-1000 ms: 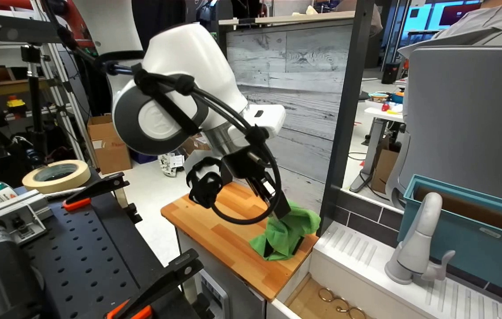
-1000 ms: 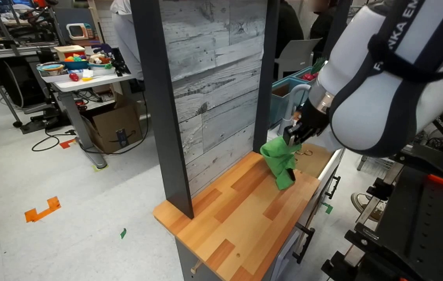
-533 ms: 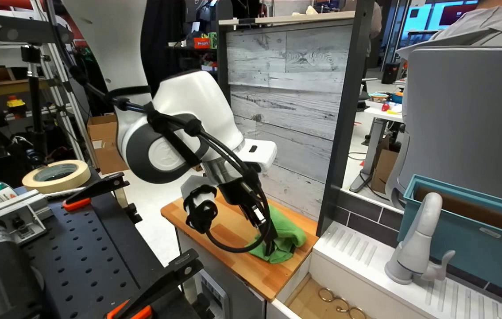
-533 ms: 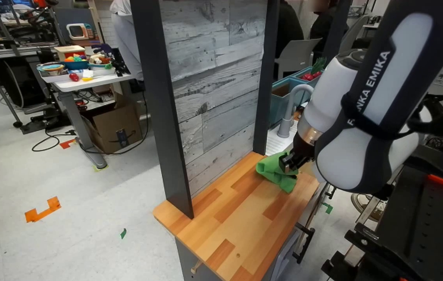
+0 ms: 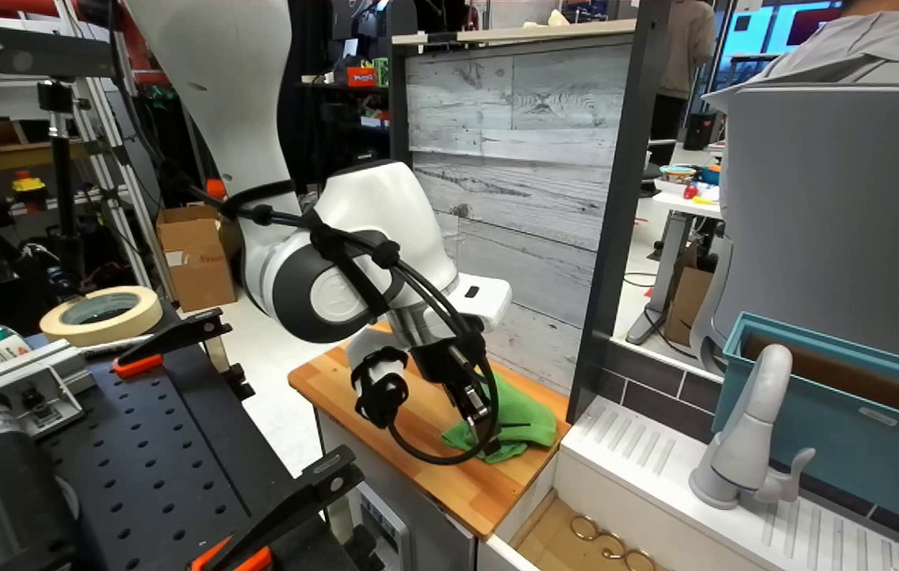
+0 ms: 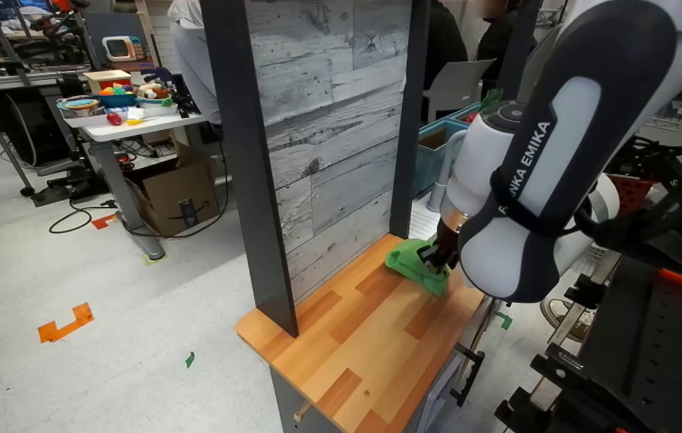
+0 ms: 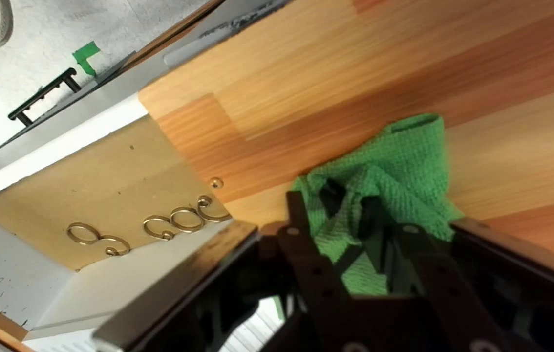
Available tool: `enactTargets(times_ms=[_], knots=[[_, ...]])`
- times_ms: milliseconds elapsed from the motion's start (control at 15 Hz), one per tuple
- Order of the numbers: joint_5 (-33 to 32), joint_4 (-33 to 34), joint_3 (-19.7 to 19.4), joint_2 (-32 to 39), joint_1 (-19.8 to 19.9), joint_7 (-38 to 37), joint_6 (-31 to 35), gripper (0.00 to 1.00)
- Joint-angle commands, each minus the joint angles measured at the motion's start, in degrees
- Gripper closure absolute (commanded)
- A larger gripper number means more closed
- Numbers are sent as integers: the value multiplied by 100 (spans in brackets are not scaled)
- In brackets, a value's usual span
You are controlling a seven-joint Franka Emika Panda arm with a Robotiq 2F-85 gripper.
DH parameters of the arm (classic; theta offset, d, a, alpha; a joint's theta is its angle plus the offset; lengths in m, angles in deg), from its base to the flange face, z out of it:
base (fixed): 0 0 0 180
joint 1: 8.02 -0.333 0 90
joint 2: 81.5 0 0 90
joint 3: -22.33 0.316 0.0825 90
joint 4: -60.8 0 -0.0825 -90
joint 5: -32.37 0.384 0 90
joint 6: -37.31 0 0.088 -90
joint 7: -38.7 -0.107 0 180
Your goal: Fold the cloth in half
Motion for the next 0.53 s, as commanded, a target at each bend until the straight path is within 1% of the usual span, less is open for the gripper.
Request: enactTargets(times_ms=[0,200,333,467], knots=[[53,-88,-183,-171,-160,-18,-92,36],[9,-344,-153,-468,-127,57,81,12],[-16,-660,-213,-776,-206,138,187,0],[-38,-1145,-290,-1231,-292,276,360,0]])
